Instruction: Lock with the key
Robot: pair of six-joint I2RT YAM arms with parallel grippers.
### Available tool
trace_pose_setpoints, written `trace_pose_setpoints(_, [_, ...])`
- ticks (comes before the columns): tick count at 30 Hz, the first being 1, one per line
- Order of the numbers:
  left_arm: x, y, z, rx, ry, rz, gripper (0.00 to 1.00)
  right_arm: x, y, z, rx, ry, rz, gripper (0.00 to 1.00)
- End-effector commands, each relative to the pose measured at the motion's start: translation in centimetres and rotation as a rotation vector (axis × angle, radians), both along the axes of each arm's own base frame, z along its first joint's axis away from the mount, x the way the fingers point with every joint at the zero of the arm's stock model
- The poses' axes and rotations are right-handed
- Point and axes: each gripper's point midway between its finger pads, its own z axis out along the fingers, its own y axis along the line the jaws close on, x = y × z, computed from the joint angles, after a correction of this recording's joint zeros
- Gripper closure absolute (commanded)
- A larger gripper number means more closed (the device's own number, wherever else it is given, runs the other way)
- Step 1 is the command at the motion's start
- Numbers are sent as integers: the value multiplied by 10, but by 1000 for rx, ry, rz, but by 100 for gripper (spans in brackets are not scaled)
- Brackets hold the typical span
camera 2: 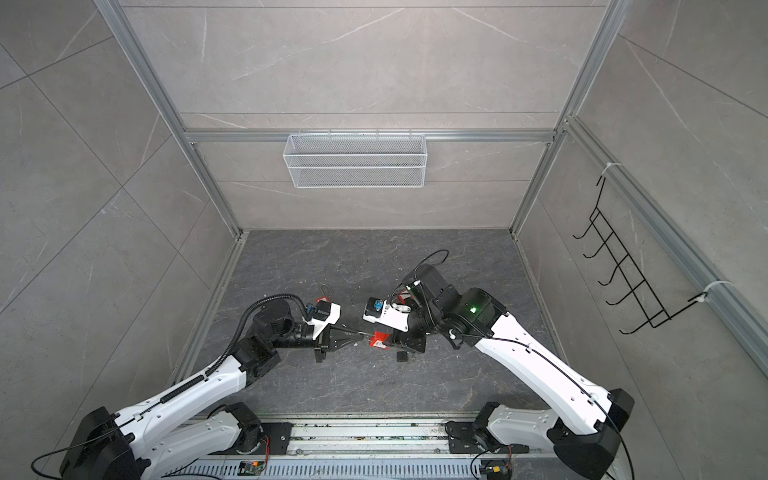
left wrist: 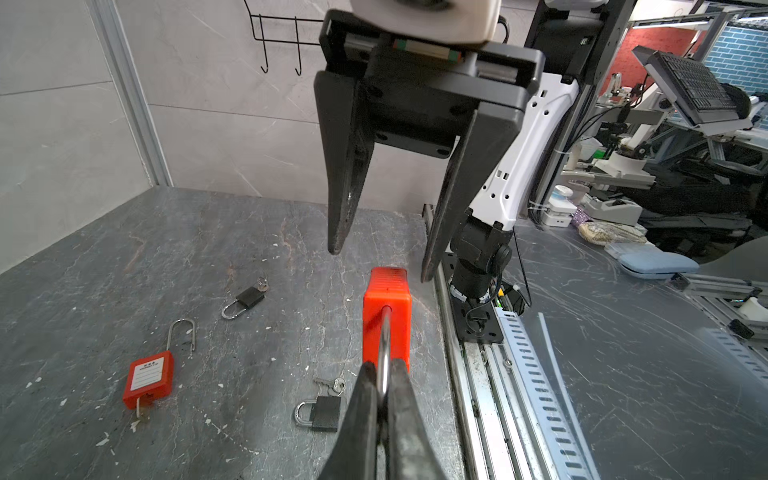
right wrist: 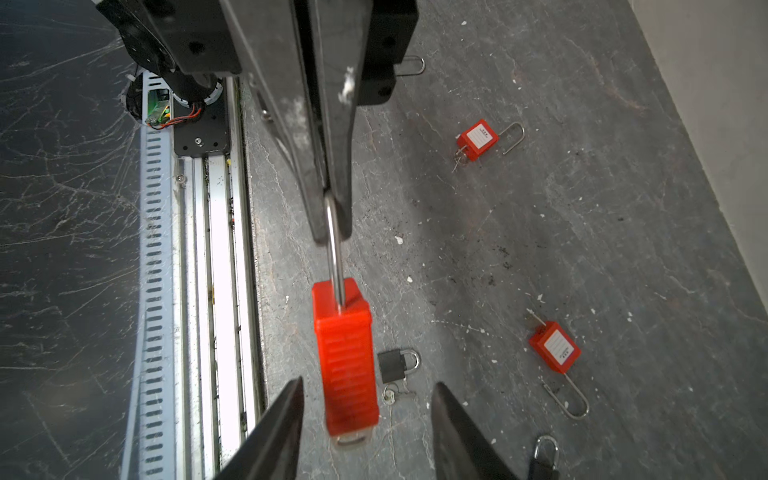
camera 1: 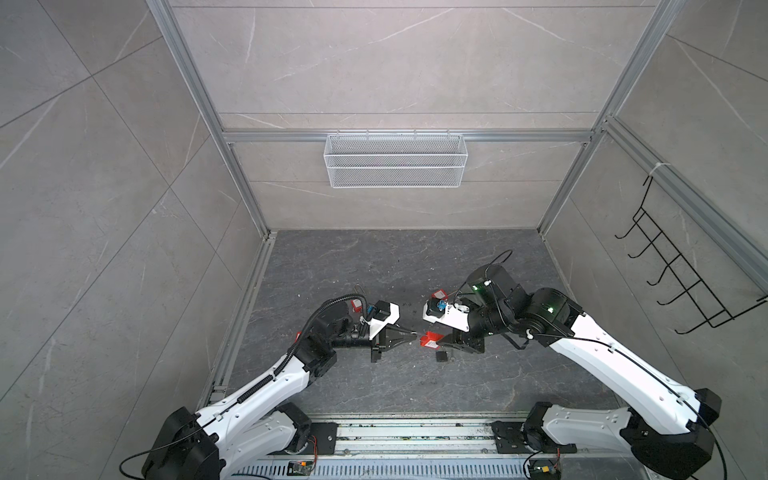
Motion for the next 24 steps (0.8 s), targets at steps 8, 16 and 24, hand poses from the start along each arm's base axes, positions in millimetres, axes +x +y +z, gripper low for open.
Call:
trace_pose_setpoints(8, [-8, 0, 40, -85, -61, -62, 100, -18, -25, -8, -63, 76, -25, 49])
trace_pose_setpoints(16, [-14, -4, 41, -75, -24, -127, 100, -19, -33, -27, -132, 59, 19, 52])
trace_pose_setpoints(24, [-14, -6, 47, -95, -21, -137, 100, -12, -25, -37, -126, 98, 24, 58])
